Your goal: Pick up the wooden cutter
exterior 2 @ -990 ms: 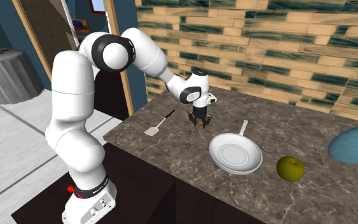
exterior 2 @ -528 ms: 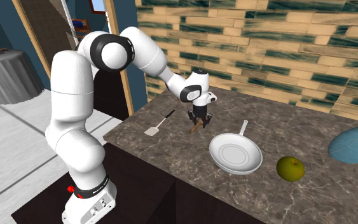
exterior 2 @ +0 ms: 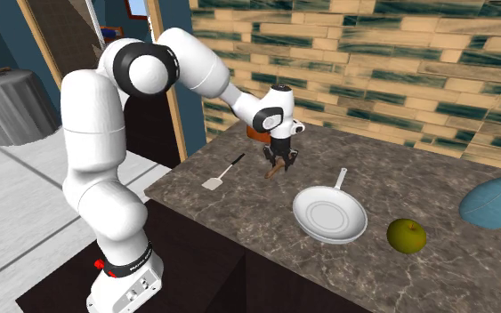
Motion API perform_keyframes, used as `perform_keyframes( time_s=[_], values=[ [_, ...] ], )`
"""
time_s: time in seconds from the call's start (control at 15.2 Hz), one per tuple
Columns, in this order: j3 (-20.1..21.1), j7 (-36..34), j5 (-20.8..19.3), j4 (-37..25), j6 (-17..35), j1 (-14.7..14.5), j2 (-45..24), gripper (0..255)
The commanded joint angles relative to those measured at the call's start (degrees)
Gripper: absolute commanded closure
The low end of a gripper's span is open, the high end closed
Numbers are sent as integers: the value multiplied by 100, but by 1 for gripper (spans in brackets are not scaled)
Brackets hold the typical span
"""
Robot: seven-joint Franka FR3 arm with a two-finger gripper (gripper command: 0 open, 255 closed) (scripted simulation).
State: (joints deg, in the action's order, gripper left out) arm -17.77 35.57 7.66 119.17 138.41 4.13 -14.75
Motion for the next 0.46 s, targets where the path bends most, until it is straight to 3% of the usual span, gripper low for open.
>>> perform_keyframes(
  time_s=[0.0, 0.4],
  values=[
    [-20, -30, -50, -37, -126, -11, 92, 255],
    [-54, -103, -154, -136, -405, -37, 284, 255]
  ],
)
